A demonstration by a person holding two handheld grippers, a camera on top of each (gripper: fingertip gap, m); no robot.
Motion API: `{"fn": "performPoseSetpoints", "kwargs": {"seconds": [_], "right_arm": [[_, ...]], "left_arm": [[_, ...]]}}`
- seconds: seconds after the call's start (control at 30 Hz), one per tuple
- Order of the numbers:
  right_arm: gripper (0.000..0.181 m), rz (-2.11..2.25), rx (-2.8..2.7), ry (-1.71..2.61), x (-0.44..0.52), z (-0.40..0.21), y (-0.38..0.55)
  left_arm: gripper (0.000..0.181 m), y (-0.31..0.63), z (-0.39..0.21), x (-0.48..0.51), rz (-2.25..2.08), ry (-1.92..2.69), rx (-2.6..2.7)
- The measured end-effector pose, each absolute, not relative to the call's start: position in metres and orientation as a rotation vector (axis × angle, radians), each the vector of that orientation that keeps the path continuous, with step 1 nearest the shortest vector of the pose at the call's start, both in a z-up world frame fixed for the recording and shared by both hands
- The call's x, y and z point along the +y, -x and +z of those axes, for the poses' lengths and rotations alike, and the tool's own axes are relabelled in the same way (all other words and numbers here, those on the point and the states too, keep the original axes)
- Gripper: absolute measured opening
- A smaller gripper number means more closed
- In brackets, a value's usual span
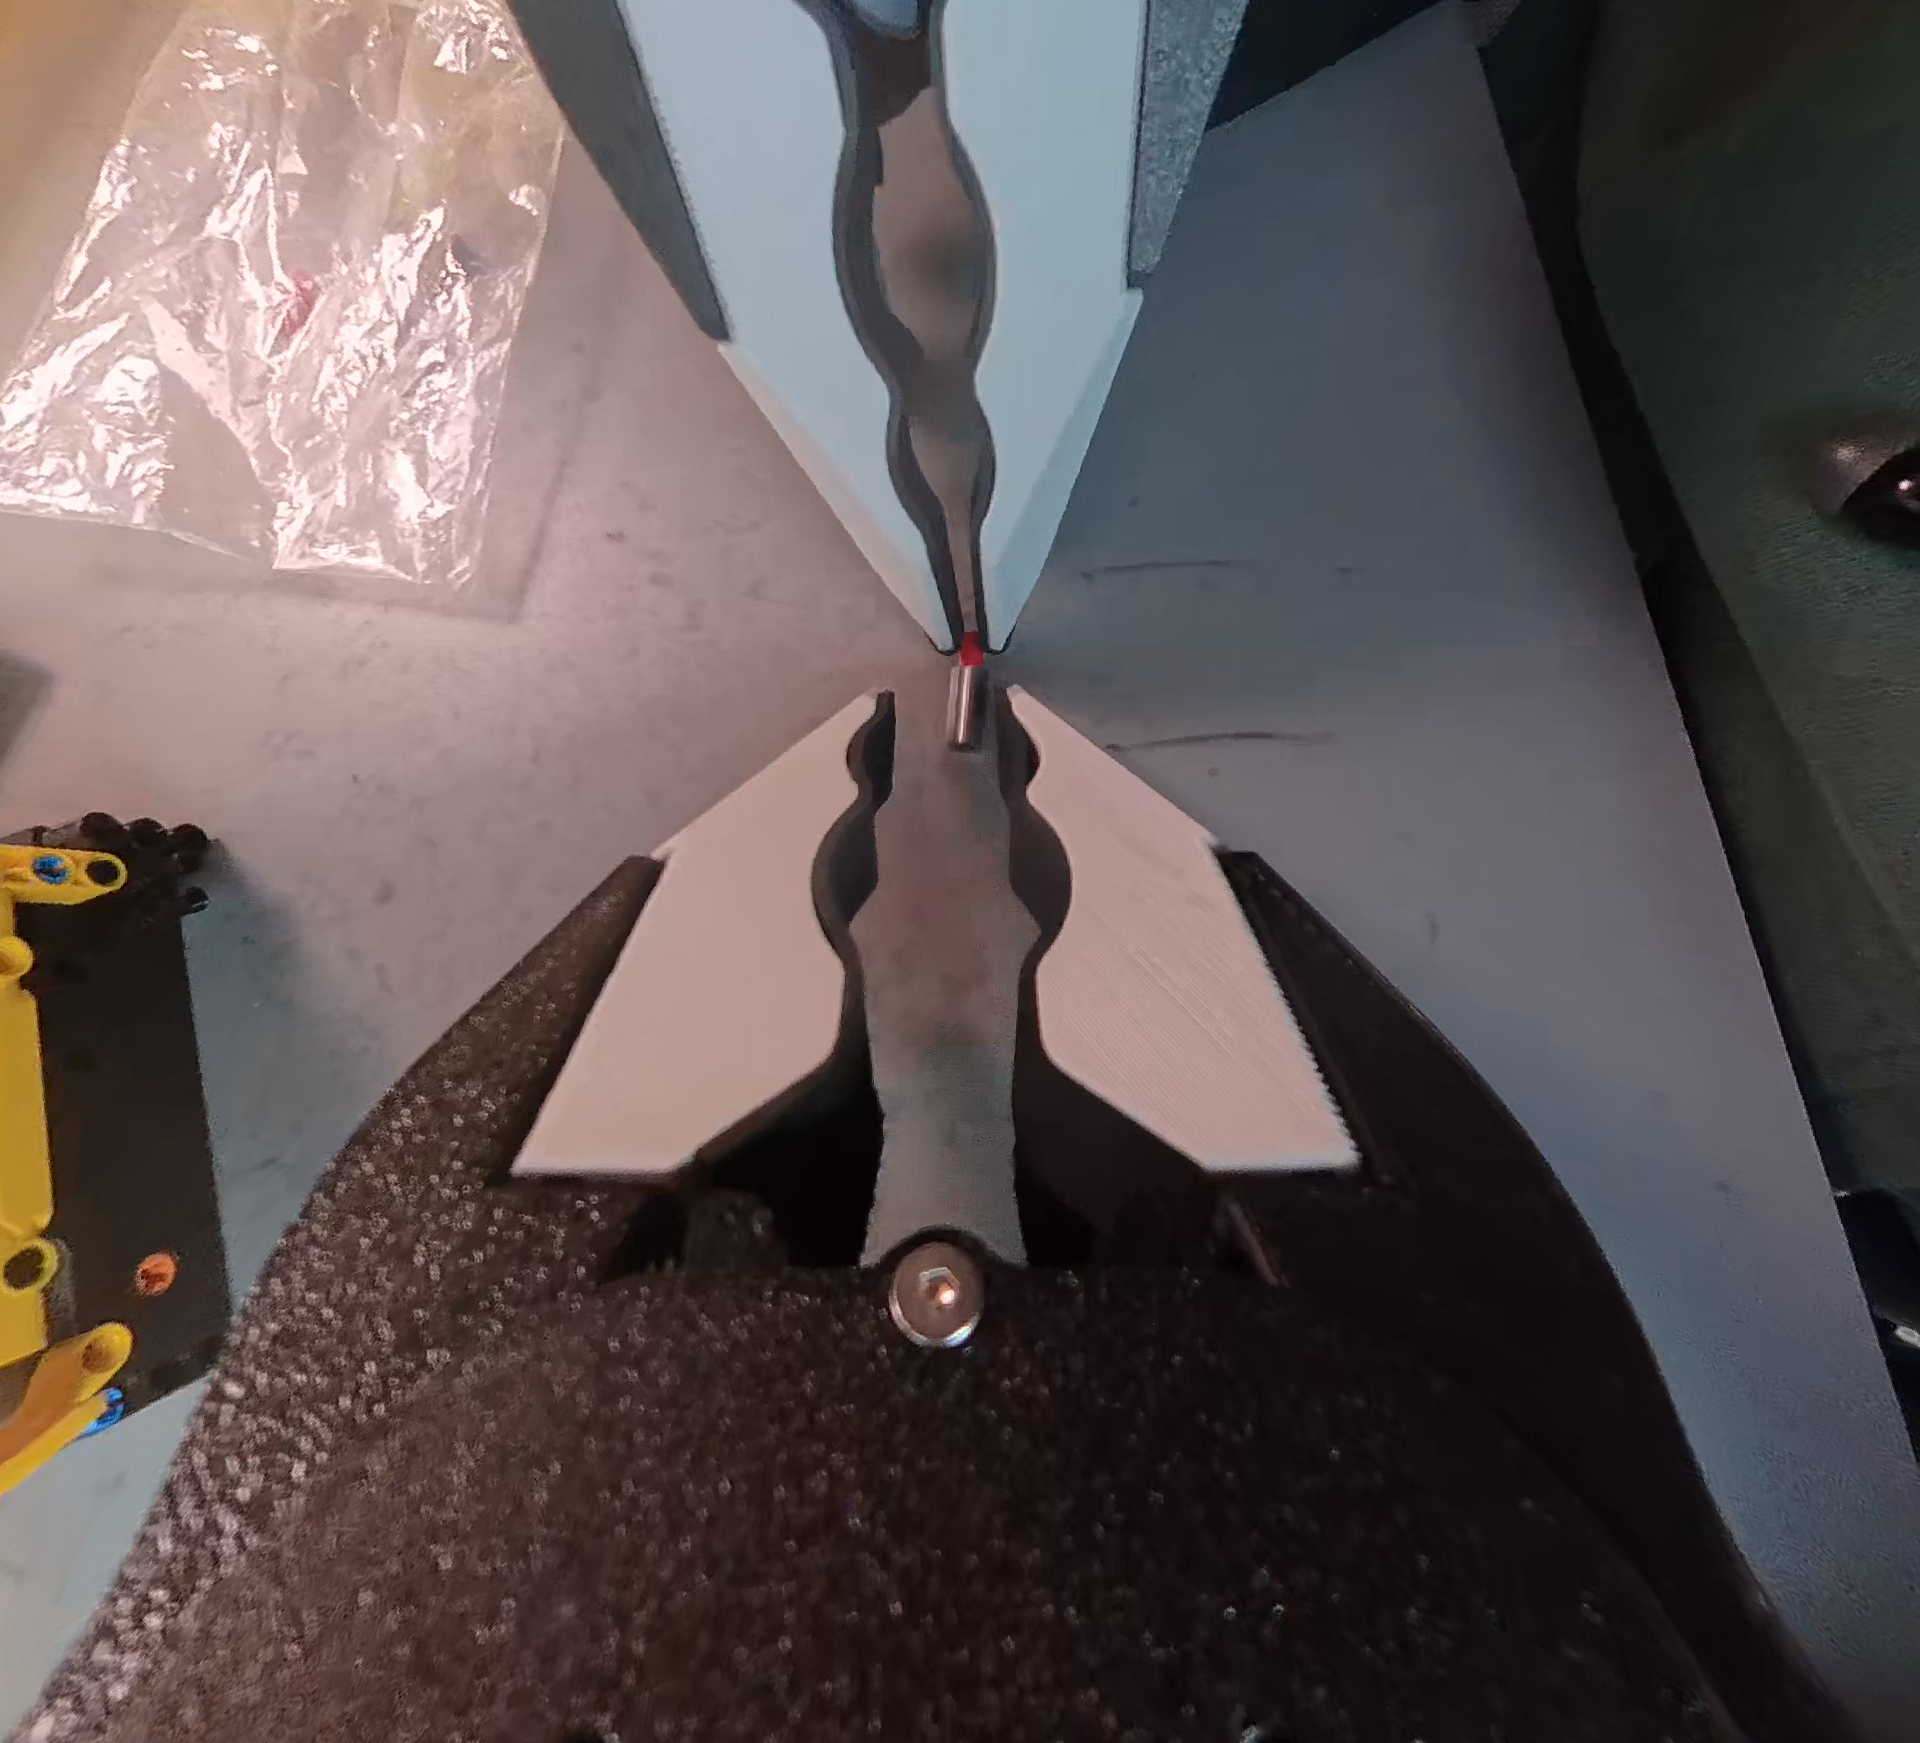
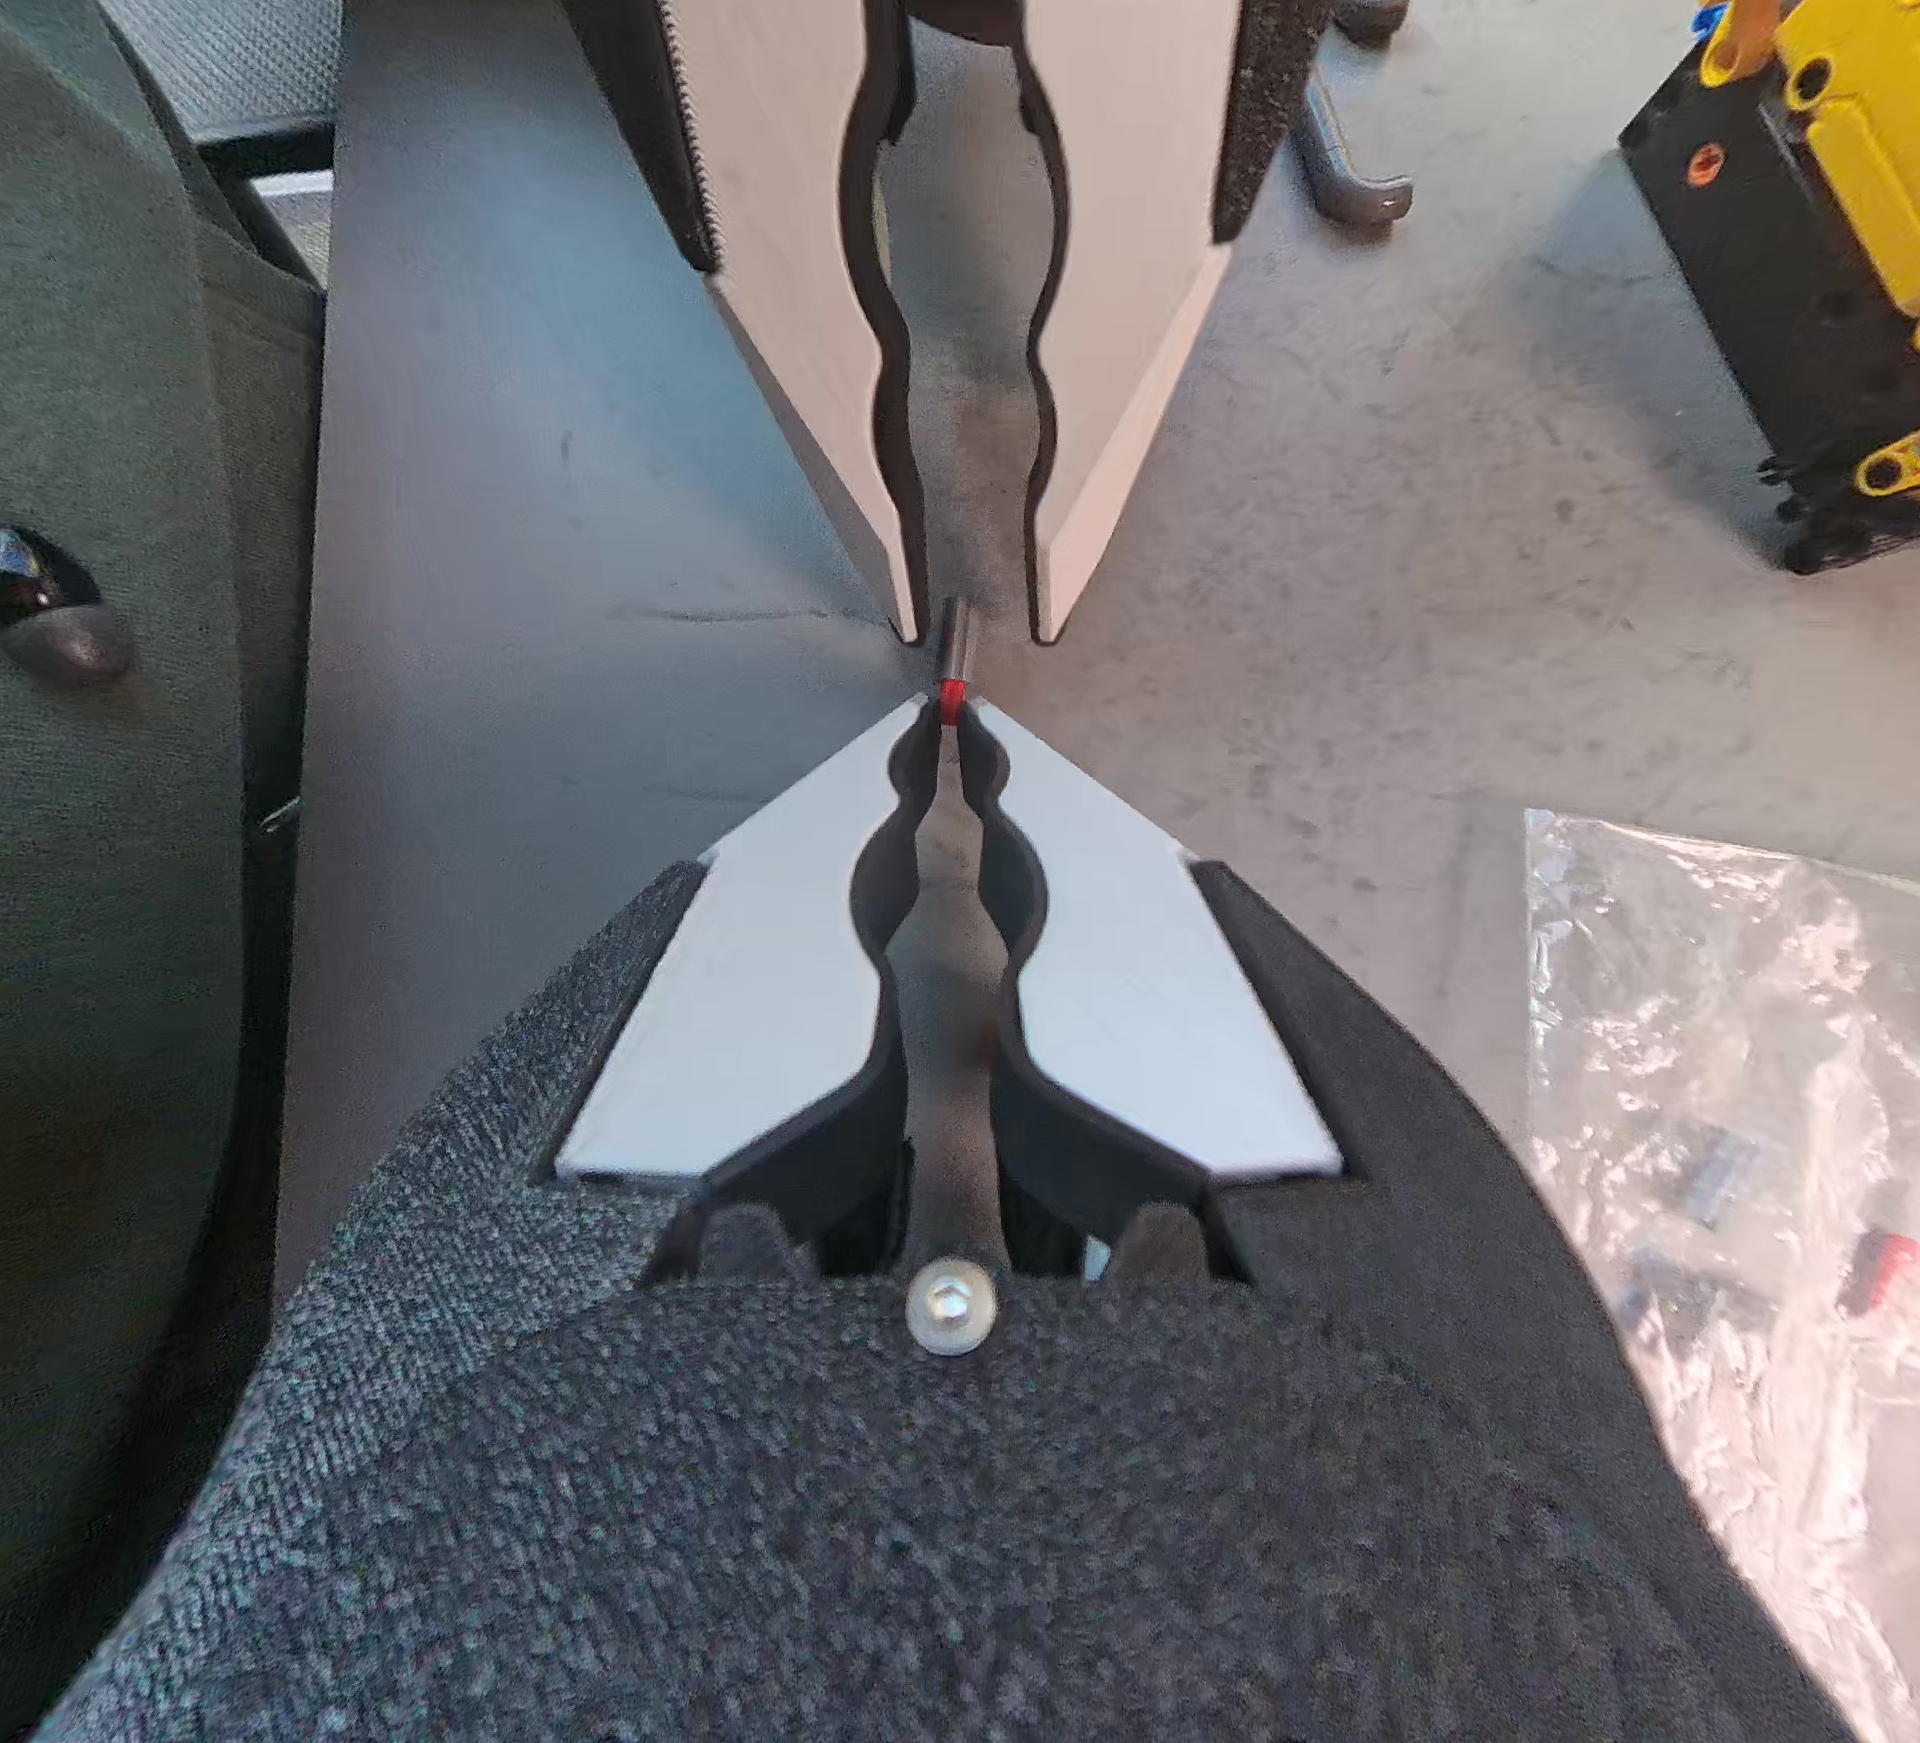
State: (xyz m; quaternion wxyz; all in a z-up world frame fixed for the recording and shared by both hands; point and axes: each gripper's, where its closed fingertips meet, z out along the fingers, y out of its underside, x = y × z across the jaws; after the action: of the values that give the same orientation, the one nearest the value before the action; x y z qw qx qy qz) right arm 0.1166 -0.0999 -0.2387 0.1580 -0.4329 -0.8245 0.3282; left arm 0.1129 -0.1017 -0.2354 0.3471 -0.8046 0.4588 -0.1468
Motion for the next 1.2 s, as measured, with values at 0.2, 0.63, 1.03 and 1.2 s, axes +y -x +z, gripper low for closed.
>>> {"fn": "performPoseSetpoints", "kwargs": {"seconds": [0.2,0.63,1.03,1.2], "right_arm": [[0.003,0.953,-2.37,1.279,-0.1,-0.24,-0.106],[0.017,0.771,-2.012,1.327,-0.038,-0.218,-0.159],[0.017,0.637,-1.926,1.337,-0.013,-0.221,-0.163],[0.022,0.703,-1.774,1.222,-0.013,-0.188,-0.127]], "left_arm": [[0.006,-0.109,-0.243,-0.104,-0.346,2.125,1.225],[0.006,-0.021,-0.235,-0.142,-0.34,2.353,1.002],[0.025,0.004,-0.191,-0.111,-0.107,2.1,0.642],[0.033,0.03,-0.151,-0.086,0.026,1.849,0.37]]}}
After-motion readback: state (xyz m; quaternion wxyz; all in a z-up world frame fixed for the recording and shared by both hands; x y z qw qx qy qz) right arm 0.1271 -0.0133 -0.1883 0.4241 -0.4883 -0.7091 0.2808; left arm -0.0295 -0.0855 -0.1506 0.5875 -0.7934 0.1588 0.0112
